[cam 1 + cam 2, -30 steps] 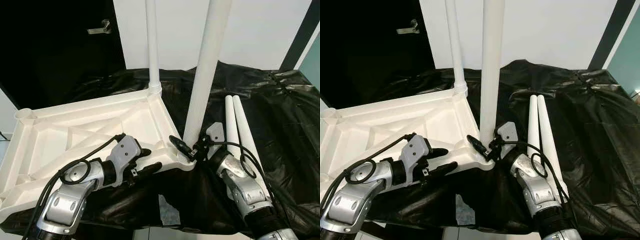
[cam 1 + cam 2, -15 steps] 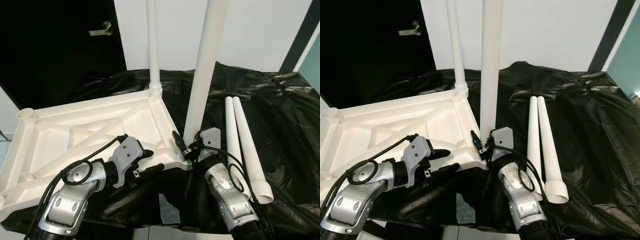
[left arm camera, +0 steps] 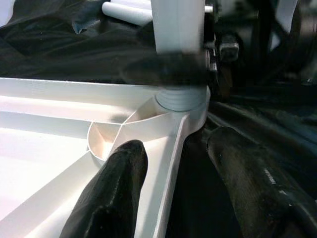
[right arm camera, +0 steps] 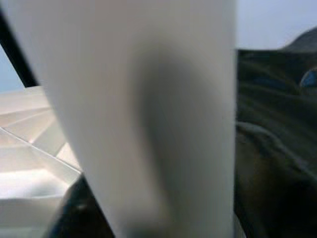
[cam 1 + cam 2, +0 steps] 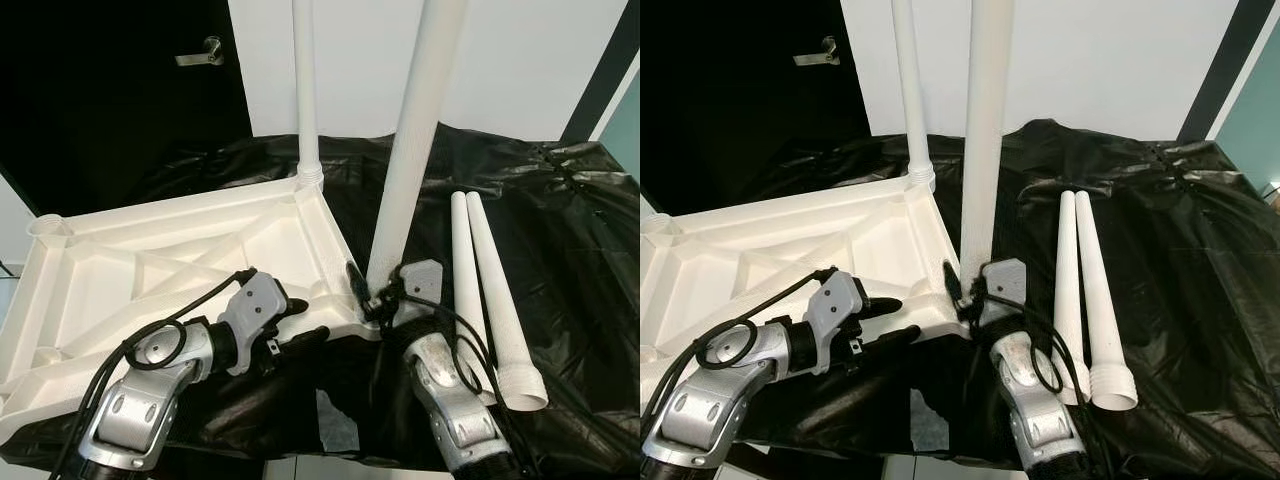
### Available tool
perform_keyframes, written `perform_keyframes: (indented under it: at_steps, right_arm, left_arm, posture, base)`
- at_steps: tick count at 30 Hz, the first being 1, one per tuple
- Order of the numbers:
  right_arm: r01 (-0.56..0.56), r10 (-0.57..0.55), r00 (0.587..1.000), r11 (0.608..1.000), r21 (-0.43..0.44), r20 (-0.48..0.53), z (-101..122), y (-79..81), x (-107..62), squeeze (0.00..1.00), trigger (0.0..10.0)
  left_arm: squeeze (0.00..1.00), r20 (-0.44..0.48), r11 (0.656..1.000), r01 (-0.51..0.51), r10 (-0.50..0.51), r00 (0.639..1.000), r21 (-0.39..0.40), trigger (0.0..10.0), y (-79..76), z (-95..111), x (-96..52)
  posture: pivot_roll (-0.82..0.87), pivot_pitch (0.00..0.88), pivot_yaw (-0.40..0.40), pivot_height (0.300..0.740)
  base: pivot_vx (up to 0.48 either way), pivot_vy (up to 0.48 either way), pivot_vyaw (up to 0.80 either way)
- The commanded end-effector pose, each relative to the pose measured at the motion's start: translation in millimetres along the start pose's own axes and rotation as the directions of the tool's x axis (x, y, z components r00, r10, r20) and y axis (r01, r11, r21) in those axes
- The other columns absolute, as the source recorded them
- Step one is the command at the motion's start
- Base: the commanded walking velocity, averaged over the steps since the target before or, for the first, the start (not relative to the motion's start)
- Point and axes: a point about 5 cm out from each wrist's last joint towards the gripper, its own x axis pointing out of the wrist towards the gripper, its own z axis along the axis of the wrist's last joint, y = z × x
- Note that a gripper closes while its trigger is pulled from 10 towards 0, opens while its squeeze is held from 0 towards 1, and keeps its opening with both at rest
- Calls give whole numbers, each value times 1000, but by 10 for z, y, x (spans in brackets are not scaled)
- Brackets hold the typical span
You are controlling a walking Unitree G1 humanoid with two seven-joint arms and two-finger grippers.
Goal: Building children table
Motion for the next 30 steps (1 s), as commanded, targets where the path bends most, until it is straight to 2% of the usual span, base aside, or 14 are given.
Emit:
perform_keyframes:
  at_steps: [1,6,8,12,13,15,16,19,23,26,27,28,29,30]
  right_arm:
    - [35,-34,998,999,6,-47,-94,-141,-59,1000,10000]
    - [-11,11,1000,1000,6,4,7,-234,-43,1000,10000]
    - [-93,93,995,996,-6,29,81,-302,-18,1000,10000]
    - [-185,185,982,983,-5,31,118,-306,-4,1000,10000]
    - [-240,240,970,971,-11,28,136,-302,1,0,10000]
    - [-291,292,956,957,-7,16,144,-300,9,0,10000]
    - [-348,348,937,937,-14,9,164,-309,22,0,10000]
    - [-402,402,916,915,-27,-3,184,-323,44,0,10000]
    - [-532,531,847,844,-59,-42,243,-357,126,0,10000]
    - [-583,580,812,809,-70,-62,260,-354,151,0,10000]
    - [-605,601,796,792,-77,-70,272,-354,163,0,5647]
    - [-622,617,783,779,-80,-76,281,-355,171,0,4941]
    - [-622,617,783,779,-80,-76,281,-355,171,0,4941]
    - [-637,632,771,766,-89,-85,287,-366,176,0,3608]
  left_arm:
    - [0,-1,999,-44,44,999,8,10000,29,9,7]
    - [0,1,999,-42,42,999,9,10000,27,8,18]
    - [0,3,999,-41,41,999,10,10000,29,10,31]
    - [0,4,999,-42,42,999,12,10000,31,11,41]
    - [0,5,999,-43,43,999,12,10000,32,12,47]
    - [0,7,999,-45,45,999,12,10000,33,14,54]
    - [0,8,999,-45,45,999,13,10000,29,16,62]
    - [0,10,999,-46,46,999,13,10000,27,18,71]
    - [0,12,999,-44,44,999,15,10000,23,22,92]
    - [0,14,999,-44,44,999,14,10000,24,25,99]
    - [0,14,999,-43,43,999,16,10000,19,24,101]
    - [0,14,999,-42,42,999,17,10000,14,22,102]
    - [0,14,999,-42,42,999,17,10000,14,22,102]
    - [0,14,999,-43,42,999,18,10000,12,21,103]
  posture:
    - [26,0,11,740]
    - [20,0,11,740]
    - [17,0,9,740]
    - [16,0,8,740]
    - [15,0,8,740]
    - [14,0,8,740]
    - [14,0,8,740]
    - [13,0,7,740]
    - [10,0,8,740]
    - [10,0,4,740]
    - [11,0,3,740]
    - [11,0,2,740]
    - [11,0,2,740]
    - [12,0,1,740]
  base:
    - [0,0,0]
    - [0,0,0]
    - [0,0,0]
    - [0,0,0]
    - [0,0,0]
    - [0,0,0]
    - [0,0,0]
    - [0,0,0]
    - [0,0,0]
    - [0,0,0]
    - [0,0,0]
    - [0,0,0]
    - [0,0,0]
    - [0,0,0]
